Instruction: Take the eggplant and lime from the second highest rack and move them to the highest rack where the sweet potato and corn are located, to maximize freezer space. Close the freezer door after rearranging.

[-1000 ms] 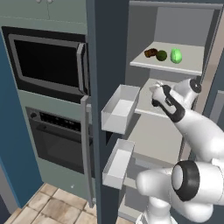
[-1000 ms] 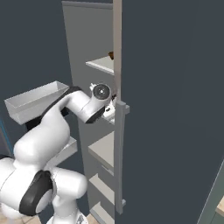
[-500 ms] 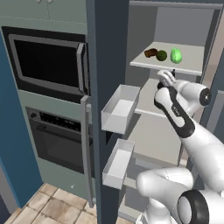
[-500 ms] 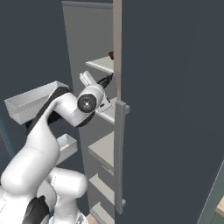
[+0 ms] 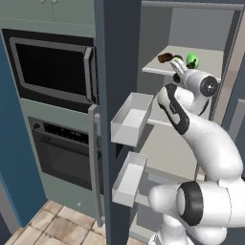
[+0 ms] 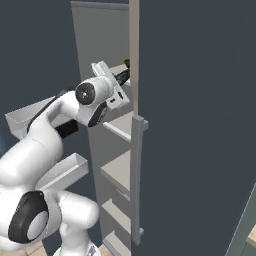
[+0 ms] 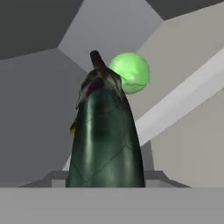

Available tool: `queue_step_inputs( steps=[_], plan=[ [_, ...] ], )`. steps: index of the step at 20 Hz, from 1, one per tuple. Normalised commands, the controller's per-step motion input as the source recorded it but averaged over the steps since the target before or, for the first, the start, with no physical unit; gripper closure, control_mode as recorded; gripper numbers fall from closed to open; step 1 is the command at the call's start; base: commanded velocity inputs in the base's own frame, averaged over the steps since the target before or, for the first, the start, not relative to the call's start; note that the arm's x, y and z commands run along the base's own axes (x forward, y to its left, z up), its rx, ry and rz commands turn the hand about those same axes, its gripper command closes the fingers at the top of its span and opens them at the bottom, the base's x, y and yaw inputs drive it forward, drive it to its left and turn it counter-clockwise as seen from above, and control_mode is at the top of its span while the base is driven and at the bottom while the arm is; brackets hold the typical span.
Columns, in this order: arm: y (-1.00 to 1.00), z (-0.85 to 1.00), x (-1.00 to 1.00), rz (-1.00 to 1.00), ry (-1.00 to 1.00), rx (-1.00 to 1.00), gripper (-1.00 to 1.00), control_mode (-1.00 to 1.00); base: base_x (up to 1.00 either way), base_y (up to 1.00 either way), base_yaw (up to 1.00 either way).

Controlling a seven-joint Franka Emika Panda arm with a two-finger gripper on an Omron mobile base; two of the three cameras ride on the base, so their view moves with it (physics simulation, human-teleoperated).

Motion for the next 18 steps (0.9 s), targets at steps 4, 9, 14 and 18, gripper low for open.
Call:
queue_step_inputs(
  steps=[4,9,14,18],
  plan=[
    [-0.19,0.87,0.57,-0.20,0.48,0.00,1.00,-1.00,0.00,0.00,0.00],
    [-0.28,0.42,0.54,-0.05,0.50,0.00,1.00,-1.00,0.00,0.00,0.00],
    [-0.41,-0.20,0.48,0.00,0.29,0.00,1.00,-1.00,0.00,0.00,0.00],
    [-0.45,-0.39,0.53,0.00,0.24,0.00,1.00,-1.00,0.00,0.00,0.00]
  ],
)
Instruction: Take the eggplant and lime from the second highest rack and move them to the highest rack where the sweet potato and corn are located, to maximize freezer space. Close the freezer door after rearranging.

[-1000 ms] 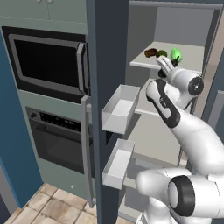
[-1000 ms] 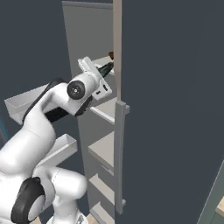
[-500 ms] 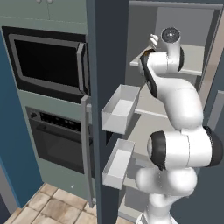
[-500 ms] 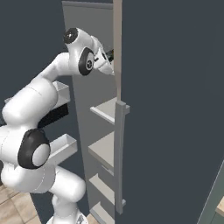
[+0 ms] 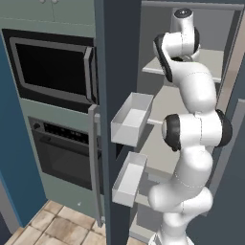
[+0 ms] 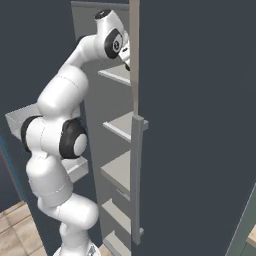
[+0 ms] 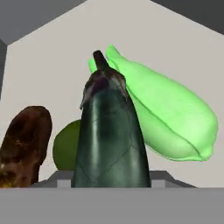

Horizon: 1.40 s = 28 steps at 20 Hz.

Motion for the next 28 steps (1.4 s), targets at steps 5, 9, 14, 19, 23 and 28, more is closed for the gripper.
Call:
queue_step_inputs(
  steps=[5,9,14,19,23,28],
  plan=[
    [-0.36,-0.43,0.77,0.00,0.16,0.00,1.00,-1.00,0.00,0.00,0.00],
    [-0.32,-0.41,0.89,0.00,0.05,0.00,1.00,-1.00,0.00,0.00,0.00],
    [-0.34,-0.39,0.90,0.04,0.15,0.03,1.00,-1.00,0.00,0.00,0.00],
    [-0.14,-0.47,0.58,0.13,0.08,0.01,-1.00,-1.00,0.00,0.00,0.00],
    [0.02,-0.28,0.00,0.00,0.00,0.00,-1.00,-1.00,0.00,0.00,0.00],
    [0.19,-0.23,-0.10,0.00,-0.03,0.00,-1.00,-1.00,0.00,0.00,0.00]
  ],
)
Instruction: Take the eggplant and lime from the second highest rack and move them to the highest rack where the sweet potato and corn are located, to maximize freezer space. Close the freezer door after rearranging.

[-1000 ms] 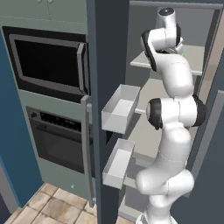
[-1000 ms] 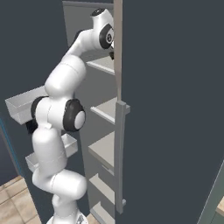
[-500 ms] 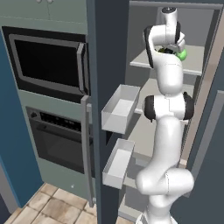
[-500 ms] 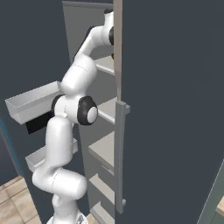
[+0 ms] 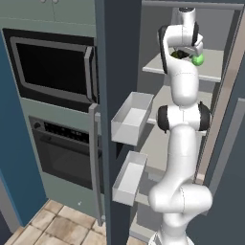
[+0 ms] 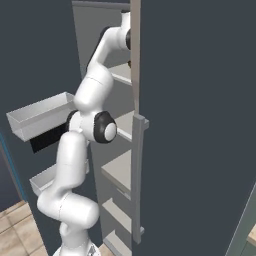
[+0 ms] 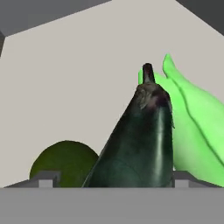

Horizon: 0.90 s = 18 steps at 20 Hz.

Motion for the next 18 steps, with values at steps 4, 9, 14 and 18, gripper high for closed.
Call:
queue_step_inputs(
  steps=[4,9,14,18],
  plan=[
    [0.30,-0.25,-0.09,0.00,-0.03,-0.03,-1.00,-1.00,0.00,0.00,0.00],
    [0.18,-0.69,0.44,0.00,-0.12,-0.08,-1.00,-1.00,0.00,0.00,0.00],
    [0.13,-0.79,0.47,0.00,-0.23,-0.18,-1.00,-1.00,0.00,0.00,0.00],
    [0.16,-0.48,0.01,0.00,-0.38,-0.25,-1.00,-1.00,0.00,0.00,0.00]
  ],
)
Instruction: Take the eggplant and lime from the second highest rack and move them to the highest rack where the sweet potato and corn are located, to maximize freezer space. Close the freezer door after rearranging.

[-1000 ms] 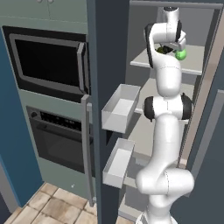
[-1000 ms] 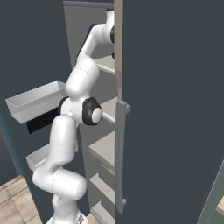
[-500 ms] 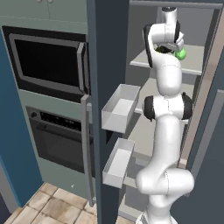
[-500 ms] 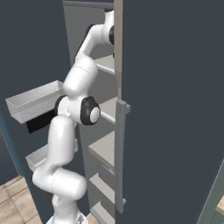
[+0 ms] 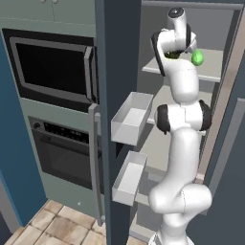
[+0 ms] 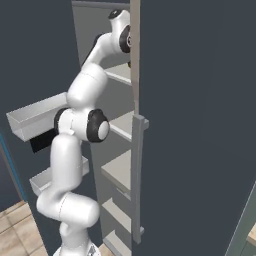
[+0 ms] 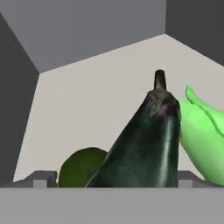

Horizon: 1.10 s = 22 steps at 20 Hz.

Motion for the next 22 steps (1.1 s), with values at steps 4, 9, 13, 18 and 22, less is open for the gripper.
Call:
queue_step_inputs(
  steps=[4,9,13,18,22],
  plan=[
    [0.15,-0.11,-0.12,0.00,-0.05,-0.12,-1.00,-1.00,0.00,0.00,0.00],
    [0.00,0.00,-0.23,0.00,-0.01,0.00,-1.00,-1.00,0.00,0.00,0.00],
    [0.00,0.08,-0.34,0.01,-0.01,0.00,-1.00,-1.00,0.00,0.00,0.00],
    [0.00,0.31,-0.59,0.09,-0.11,0.00,-1.00,-1.00,0.00,0.00,0.00],
    [0.02,0.25,-0.73,0.13,-0.08,0.00,-1.00,-1.00,0.00,0.00,0.00]
  ],
)
